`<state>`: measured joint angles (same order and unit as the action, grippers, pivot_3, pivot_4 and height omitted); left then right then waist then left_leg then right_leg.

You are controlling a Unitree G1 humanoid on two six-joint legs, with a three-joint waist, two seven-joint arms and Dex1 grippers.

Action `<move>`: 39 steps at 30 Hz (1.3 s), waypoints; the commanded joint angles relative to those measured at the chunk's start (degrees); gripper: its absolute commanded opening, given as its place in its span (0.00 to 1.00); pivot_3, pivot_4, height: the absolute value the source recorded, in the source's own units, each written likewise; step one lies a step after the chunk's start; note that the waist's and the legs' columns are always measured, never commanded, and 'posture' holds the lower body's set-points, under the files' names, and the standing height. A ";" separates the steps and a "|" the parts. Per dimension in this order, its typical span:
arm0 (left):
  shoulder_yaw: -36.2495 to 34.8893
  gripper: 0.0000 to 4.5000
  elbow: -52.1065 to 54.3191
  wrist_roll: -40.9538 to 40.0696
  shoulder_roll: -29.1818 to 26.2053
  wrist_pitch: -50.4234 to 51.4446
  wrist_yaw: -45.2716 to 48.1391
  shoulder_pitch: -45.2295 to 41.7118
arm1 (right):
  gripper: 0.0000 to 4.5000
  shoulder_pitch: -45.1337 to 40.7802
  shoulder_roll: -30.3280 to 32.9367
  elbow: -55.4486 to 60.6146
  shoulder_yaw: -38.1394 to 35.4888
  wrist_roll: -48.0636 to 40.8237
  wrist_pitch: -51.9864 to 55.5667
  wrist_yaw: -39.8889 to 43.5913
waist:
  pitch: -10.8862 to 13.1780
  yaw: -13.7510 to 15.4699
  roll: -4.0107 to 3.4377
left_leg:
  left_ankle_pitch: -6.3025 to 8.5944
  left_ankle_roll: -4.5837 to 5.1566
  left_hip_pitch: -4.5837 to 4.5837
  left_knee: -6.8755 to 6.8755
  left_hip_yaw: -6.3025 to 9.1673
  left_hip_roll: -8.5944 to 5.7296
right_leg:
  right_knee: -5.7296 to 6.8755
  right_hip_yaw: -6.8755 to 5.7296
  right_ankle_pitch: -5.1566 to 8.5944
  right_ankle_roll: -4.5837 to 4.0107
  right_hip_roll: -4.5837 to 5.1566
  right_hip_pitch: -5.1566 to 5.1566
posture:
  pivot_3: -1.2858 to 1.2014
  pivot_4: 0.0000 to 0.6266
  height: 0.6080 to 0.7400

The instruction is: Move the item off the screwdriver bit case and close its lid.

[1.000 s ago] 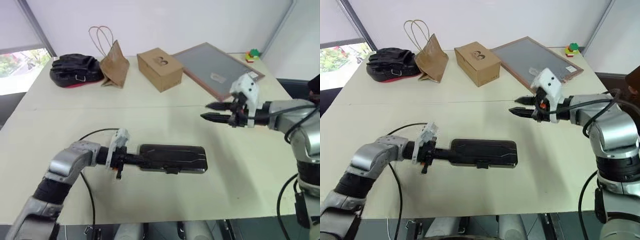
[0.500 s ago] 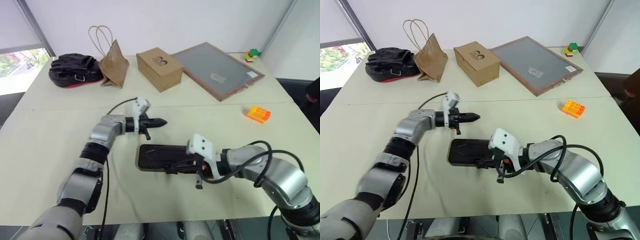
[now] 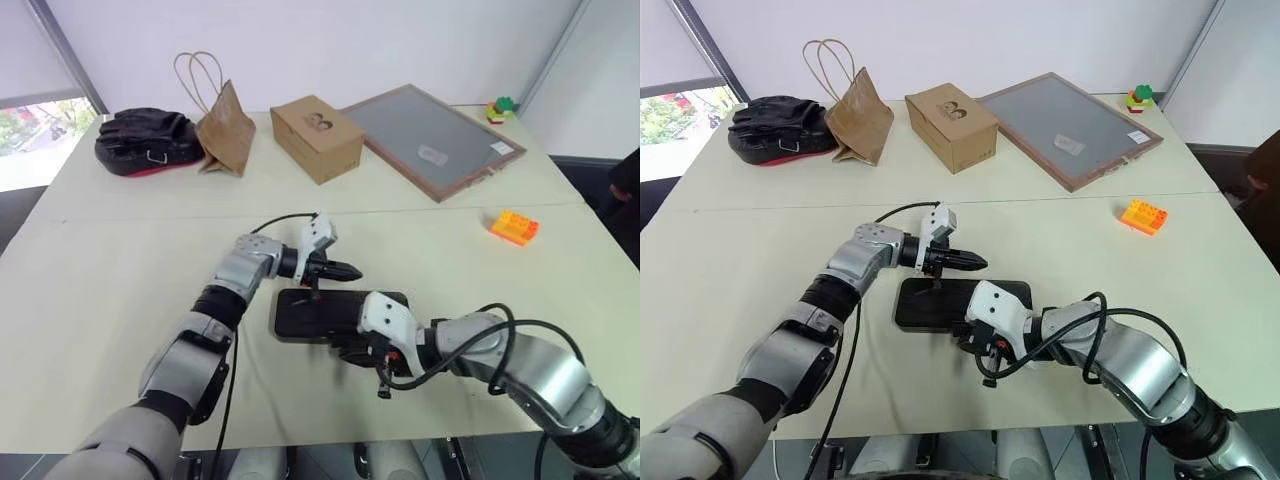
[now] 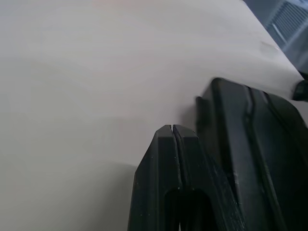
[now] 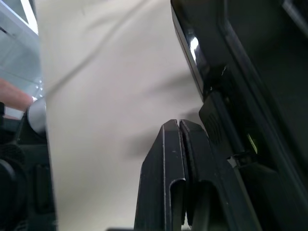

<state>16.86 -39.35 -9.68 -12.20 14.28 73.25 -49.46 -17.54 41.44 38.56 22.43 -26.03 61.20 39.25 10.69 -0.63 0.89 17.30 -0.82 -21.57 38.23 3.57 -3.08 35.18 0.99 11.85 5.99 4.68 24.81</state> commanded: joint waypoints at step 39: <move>14.63 0.00 10.32 11.36 0.14 4.39 12.53 13.35 | 0.01 -16.87 1.38 -12.44 13.47 24.24 -3.49 -16.91 | -1.91 -0.65 0.15 | 0.15 0.23 1.35 -0.14 -0.01 0.43 | -0.12 -0.06 0.49 0.31 -0.30 -1.27 | 0.52 0.24 1.00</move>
<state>19.35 -29.04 2.45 -15.34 16.52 75.02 -44.00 -29.09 40.96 35.35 42.38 -14.76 59.28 32.92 8.78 -1.29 1.05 17.46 -0.58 -20.21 38.09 3.55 -2.63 35.06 0.94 12.35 6.29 4.37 23.54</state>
